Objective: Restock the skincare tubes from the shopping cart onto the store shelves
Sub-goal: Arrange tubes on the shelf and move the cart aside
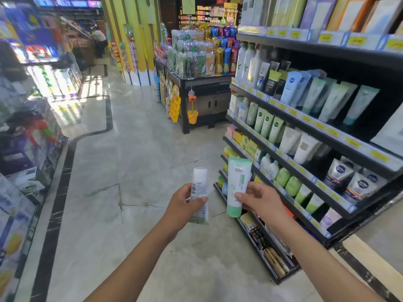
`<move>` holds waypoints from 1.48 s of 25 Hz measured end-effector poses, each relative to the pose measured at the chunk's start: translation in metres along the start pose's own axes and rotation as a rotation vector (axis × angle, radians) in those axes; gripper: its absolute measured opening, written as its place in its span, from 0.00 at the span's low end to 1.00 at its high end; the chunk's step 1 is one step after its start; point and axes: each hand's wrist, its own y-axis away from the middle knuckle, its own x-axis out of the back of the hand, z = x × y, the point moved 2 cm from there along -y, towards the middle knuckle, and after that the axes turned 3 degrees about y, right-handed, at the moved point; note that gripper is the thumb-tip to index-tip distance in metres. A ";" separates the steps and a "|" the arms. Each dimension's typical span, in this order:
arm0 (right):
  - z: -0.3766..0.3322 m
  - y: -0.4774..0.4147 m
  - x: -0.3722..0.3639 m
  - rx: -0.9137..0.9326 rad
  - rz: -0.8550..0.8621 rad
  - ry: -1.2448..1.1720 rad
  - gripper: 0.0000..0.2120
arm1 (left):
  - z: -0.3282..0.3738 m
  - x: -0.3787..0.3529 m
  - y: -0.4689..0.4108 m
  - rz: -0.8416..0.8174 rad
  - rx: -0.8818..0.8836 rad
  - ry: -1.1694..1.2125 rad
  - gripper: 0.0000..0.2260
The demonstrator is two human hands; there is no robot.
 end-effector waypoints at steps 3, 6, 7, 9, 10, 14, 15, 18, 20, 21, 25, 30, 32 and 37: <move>-0.004 -0.045 -0.002 -0.010 0.001 0.019 0.11 | 0.004 0.008 -0.048 -0.016 0.006 0.051 0.13; -0.006 -0.087 -0.006 -0.014 0.020 0.009 0.11 | 0.007 0.017 -0.097 -0.058 0.010 0.076 0.18; -0.006 -0.099 -0.007 -0.014 0.025 0.008 0.11 | 0.008 0.020 -0.112 -0.074 0.004 0.069 0.18; -0.009 -0.127 -0.010 -0.015 0.052 0.003 0.11 | 0.015 0.025 -0.148 -0.121 -0.012 0.057 0.19; -0.013 -0.143 -0.011 -0.014 0.072 0.004 0.11 | 0.020 0.028 -0.168 -0.147 -0.019 0.049 0.20; -0.025 -0.194 -0.012 -0.024 0.162 -0.014 0.12 | 0.036 0.031 -0.243 -0.219 -0.040 0.017 0.14; -0.026 -0.200 -0.011 -0.029 0.178 -0.020 0.12 | 0.037 0.029 -0.257 -0.240 -0.042 0.015 0.13; -0.025 -0.216 0.002 -0.056 0.253 -0.037 0.12 | 0.042 0.010 -0.292 -0.314 -0.035 0.001 0.13; -0.025 -0.230 0.017 -0.064 0.306 -0.038 0.13 | 0.047 -0.009 -0.316 -0.371 -0.046 -0.001 0.12; -0.024 -0.237 0.027 -0.068 0.334 -0.042 0.12 | 0.050 -0.020 -0.328 -0.408 -0.051 -0.006 0.12; -0.021 -0.260 0.069 -0.058 0.428 -0.039 0.13 | 0.060 -0.069 -0.366 -0.502 -0.055 -0.035 0.13; -0.029 -0.288 0.129 -0.004 0.532 -0.039 0.12 | 0.077 -0.129 -0.407 -0.581 -0.079 -0.056 0.14; -0.033 -0.297 0.148 0.008 0.559 -0.018 0.12 | 0.079 -0.146 -0.418 -0.593 -0.080 -0.051 0.14; -0.057 -0.318 0.195 0.047 0.670 0.049 0.12 | 0.094 -0.184 -0.449 -0.696 -0.099 -0.080 0.14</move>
